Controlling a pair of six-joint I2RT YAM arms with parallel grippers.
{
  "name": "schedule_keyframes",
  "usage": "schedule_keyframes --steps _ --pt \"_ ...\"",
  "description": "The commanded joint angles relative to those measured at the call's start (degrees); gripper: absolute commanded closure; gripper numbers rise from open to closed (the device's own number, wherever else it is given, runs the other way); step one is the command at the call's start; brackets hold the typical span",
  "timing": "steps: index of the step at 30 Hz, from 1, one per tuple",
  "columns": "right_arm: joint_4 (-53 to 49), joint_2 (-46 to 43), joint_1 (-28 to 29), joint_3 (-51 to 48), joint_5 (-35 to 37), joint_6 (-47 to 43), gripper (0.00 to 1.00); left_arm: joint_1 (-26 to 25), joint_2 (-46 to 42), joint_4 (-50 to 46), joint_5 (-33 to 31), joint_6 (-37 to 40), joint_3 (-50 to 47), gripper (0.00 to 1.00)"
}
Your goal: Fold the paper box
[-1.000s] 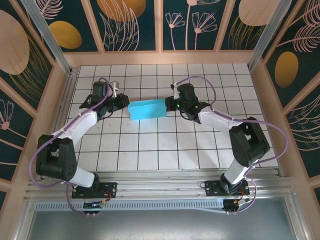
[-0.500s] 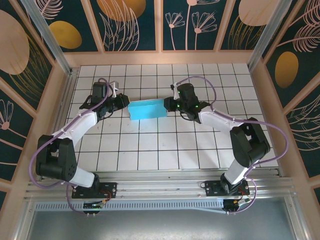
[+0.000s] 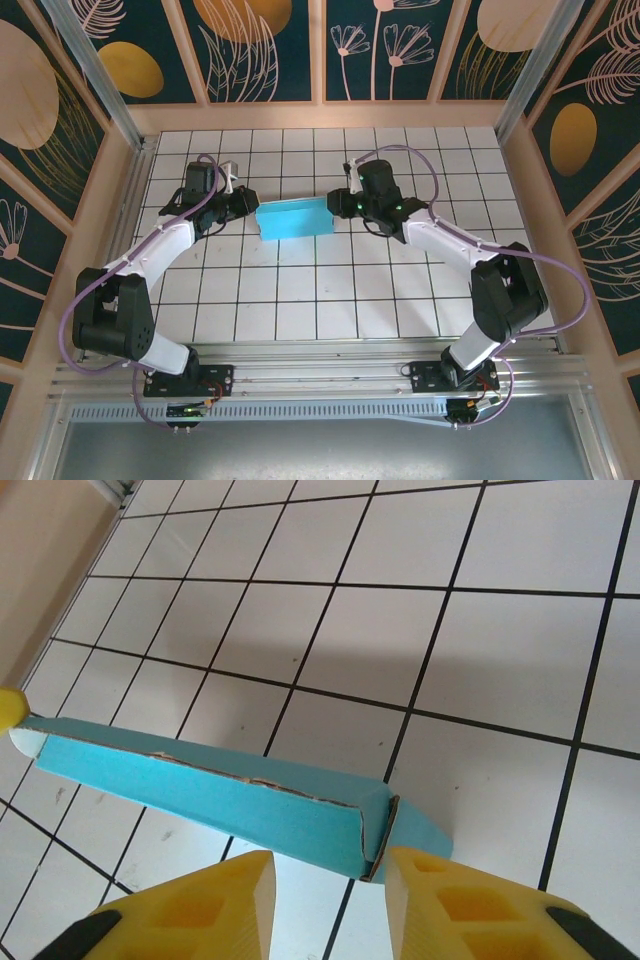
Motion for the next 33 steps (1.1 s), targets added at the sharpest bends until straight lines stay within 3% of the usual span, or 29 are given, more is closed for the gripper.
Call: schedule_keyframes --steps 1,12,17,23,27,33 --pt "-0.20 1.82 -0.30 2.46 0.73 -1.81 0.65 -0.40 2.21 -7.68 -0.88 0.98 -0.45 0.85" --pt "0.70 4.49 -0.30 2.12 2.53 -3.33 0.70 -0.37 2.27 -7.68 -0.62 0.92 -0.11 0.85" --pt "2.02 4.67 -0.30 1.78 2.75 -3.49 0.85 -0.40 2.11 -8.01 -0.70 1.26 0.04 0.84" --pt "1.52 5.05 -0.26 1.96 2.78 -4.15 0.96 -0.40 0.32 -10.08 -4.60 2.97 1.10 0.76" --pt "1.38 4.85 -0.25 1.76 2.93 -4.26 0.99 -0.34 -1.53 -11.23 -6.60 4.75 2.10 0.73" --pt "1.50 4.85 -0.21 1.85 2.84 -4.09 0.99 -0.39 -2.32 -12.30 -3.25 7.37 2.01 0.74"
